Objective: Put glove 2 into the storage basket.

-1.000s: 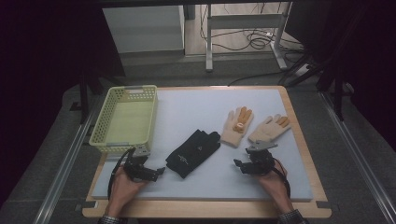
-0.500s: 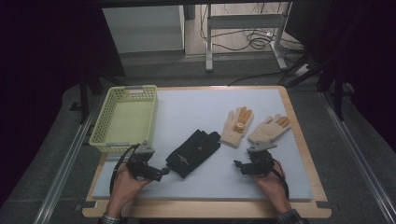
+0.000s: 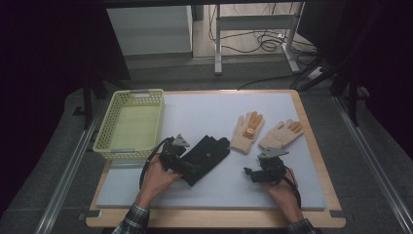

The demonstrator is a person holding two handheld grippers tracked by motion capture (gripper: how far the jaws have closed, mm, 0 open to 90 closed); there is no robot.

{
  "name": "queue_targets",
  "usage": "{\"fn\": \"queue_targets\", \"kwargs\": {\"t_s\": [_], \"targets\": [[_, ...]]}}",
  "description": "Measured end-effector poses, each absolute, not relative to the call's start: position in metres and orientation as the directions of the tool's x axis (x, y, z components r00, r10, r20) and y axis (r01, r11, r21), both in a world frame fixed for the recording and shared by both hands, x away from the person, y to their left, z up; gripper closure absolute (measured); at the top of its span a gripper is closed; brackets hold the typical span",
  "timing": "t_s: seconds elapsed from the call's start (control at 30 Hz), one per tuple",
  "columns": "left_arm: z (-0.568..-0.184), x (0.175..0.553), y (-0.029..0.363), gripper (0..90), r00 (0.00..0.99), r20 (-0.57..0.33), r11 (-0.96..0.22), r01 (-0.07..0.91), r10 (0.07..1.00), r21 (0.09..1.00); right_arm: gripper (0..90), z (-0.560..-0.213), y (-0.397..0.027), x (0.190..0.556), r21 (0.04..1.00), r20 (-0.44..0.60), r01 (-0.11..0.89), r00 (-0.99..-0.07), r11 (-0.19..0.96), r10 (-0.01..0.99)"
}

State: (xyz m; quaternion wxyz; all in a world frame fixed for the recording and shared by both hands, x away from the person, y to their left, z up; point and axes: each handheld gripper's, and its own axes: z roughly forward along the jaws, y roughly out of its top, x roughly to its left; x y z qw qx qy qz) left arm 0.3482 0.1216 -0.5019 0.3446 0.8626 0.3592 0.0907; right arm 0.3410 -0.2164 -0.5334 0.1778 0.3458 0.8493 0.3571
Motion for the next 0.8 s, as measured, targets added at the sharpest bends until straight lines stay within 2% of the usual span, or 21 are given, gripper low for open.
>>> {"fn": "queue_targets", "kwargs": {"t_s": [0.2,0.37,0.63,0.8], "targets": [[-0.515,0.369,0.108,0.0,0.716,-0.148,-0.503,0.607,0.682,0.615,23.2,-0.533,-0.216,0.341,0.73,-0.055,0.46,-0.697,0.506,0.714],[-0.524,0.367,0.097,0.0,0.737,-0.169,-0.54,0.611,0.654,0.579,23.2,-0.533,-0.216,0.341,0.73,-0.055,0.46,-0.697,0.506,0.715],[-0.53,0.355,0.08,0.0,0.76,-0.004,-0.645,0.554,0.65,0.527,23.2,-0.533,-0.216,0.341,0.73,-0.055,0.46,-0.697,0.506,0.715],[-0.53,0.354,0.078,0.0,0.757,-0.001,-0.644,0.558,0.654,0.523,23.2,-0.534,-0.216,0.341,0.73,-0.055,0.46,-0.697,0.506,0.715]]}}
